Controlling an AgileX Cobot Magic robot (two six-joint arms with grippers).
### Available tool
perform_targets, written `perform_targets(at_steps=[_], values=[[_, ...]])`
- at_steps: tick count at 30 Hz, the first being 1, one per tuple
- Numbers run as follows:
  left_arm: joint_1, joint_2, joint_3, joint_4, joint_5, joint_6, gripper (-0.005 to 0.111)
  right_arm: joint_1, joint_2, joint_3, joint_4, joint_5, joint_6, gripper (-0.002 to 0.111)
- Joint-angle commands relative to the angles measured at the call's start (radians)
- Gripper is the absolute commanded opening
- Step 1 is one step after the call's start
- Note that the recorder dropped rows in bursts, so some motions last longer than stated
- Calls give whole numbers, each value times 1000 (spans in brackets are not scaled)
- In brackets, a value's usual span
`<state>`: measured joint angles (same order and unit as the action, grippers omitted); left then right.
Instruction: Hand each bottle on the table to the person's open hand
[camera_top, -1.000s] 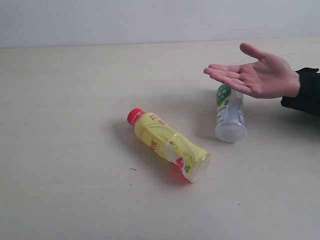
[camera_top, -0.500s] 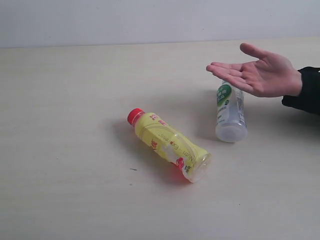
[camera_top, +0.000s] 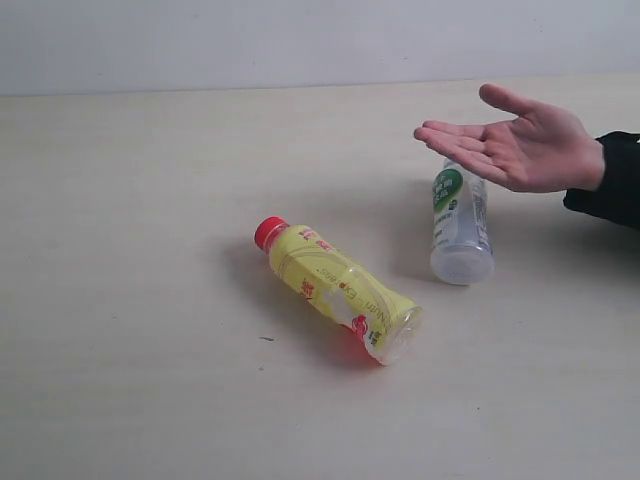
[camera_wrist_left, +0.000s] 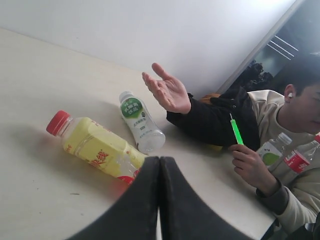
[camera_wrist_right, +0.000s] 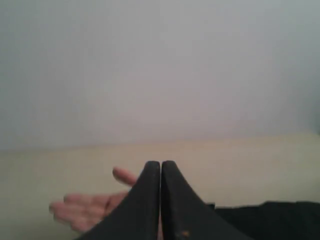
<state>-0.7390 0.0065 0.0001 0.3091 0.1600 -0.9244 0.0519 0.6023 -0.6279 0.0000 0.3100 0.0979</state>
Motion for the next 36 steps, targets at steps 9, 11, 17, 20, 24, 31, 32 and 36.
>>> perform_targets(at_steps=[9, 11, 17, 20, 24, 31, 32, 36], values=[[0, -6, 0, -5, 0, 4, 0, 345, 785, -290, 586, 533, -761, 0], [0, -6, 0, -5, 0, 4, 0, 468, 855, -303, 513, 462, -761, 2], [0, -6, 0, -5, 0, 4, 0, 653, 1097, -580, 95, 584, -355, 23], [0, -6, 0, -5, 0, 4, 0, 663, 1201, -700, 84, 707, -340, 44], [0, -6, 0, -5, 0, 4, 0, 663, 1300, -801, 77, 773, -331, 68], [0, -6, 0, -5, 0, 4, 0, 663, 1412, -858, 31, 758, -333, 73], [0, -6, 0, -5, 0, 4, 0, 663, 1423, -858, 0, 753, -333, 73], [0, -6, 0, -5, 0, 4, 0, 663, 1456, -858, -87, 730, -299, 73]])
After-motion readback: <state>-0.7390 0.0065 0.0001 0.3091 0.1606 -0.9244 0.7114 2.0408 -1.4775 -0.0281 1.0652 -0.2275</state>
